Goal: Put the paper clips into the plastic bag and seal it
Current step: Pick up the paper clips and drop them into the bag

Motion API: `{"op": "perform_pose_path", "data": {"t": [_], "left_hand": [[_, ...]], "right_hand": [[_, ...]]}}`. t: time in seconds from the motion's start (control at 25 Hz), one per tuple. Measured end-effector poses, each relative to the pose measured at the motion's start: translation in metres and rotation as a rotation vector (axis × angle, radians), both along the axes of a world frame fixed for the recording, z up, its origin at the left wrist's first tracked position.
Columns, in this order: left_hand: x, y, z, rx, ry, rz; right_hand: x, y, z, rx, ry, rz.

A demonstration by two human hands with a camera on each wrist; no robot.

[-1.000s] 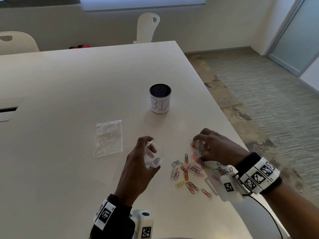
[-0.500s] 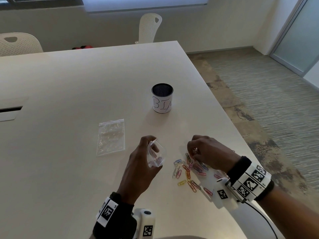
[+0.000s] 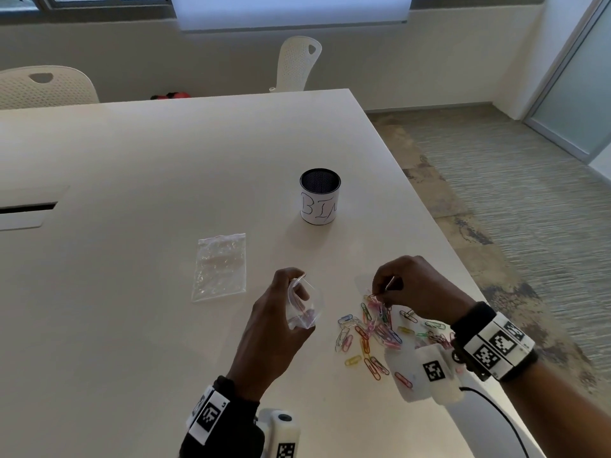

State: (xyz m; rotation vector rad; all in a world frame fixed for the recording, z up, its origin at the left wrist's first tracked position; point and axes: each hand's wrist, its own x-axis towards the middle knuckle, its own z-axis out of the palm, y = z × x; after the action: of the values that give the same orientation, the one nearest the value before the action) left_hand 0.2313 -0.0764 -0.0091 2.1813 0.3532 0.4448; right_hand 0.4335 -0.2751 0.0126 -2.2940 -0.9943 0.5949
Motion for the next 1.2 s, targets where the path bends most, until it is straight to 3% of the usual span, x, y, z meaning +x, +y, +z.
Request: {"op": "perform_pose_path", "data": {"t": [0.24,0.44,0.68,0.92,1.08,1.2], "left_hand": [[0.001,0.000,-0.002,0.021,-0.003,-0.003],[0.004,-0.002,0.000,0.017,0.001,-0.011],[0.000,0.000,0.003,-0.042,0.002,0.006],[0.000,0.000,0.003,-0.054,0.011,-0.005],[-0.001,0.001,0.002,-0.029,0.015,0.002],[-0.001,0.002,0.000,-0.028,0.013,0.003]], "right_hand": [[-0.032,0.014,0.031,0.439,0.372,-0.223],[-0.075,0.044,0.044,0.677,0.413,-0.254],[-0.103,0.067,0.015,0.522,-0.072,-0.022],[-0.100,0.062,0.027,0.464,-0.085,0.071],[-0.072,0.042,0.031,0.404,-0.159,-0.037],[-0.053,0.021,0.025,0.140,-0.184,-0.034]]}}
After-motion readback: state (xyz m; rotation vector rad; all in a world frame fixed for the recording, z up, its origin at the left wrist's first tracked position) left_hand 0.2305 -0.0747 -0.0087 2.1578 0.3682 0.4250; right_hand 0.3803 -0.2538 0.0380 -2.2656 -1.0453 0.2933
